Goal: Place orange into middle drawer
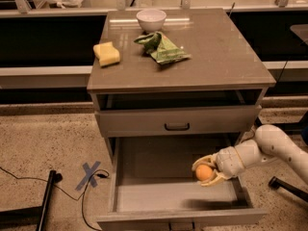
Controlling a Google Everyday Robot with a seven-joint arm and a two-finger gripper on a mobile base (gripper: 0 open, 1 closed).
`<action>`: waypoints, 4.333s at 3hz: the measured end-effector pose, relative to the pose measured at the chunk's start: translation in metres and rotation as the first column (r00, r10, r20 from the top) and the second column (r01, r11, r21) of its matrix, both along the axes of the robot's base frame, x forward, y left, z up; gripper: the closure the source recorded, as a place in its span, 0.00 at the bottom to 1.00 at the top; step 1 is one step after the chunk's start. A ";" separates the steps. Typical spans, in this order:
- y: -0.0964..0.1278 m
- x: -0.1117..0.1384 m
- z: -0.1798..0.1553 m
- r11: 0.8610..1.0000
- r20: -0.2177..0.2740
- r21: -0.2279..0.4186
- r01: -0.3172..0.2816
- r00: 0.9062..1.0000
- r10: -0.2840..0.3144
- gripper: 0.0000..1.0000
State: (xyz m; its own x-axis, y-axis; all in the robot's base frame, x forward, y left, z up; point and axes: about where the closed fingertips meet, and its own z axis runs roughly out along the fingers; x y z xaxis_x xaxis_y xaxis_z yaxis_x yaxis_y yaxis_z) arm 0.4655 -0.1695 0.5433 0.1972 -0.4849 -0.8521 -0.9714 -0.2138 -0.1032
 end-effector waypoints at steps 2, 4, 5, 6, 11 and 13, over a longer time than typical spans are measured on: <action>0.021 0.014 -0.110 0.982 -0.098 -0.130 0.138 0.984 -0.151 1.00; 0.045 0.028 -0.147 0.980 -0.115 -0.097 0.172 0.976 -0.183 1.00; 0.056 0.030 -0.159 0.986 -0.127 -0.071 0.149 0.979 -0.157 0.83; 0.062 0.030 -0.168 0.990 -0.135 -0.034 0.139 0.981 -0.142 0.59; 0.070 0.021 -0.105 0.993 -0.078 0.065 0.096 0.993 -0.091 0.21; 0.028 0.012 -0.036 0.982 -0.076 0.183 0.054 0.996 -0.041 0.00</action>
Offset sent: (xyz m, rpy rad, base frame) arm 0.0280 0.0311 -0.1651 -0.1869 0.1322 -0.2393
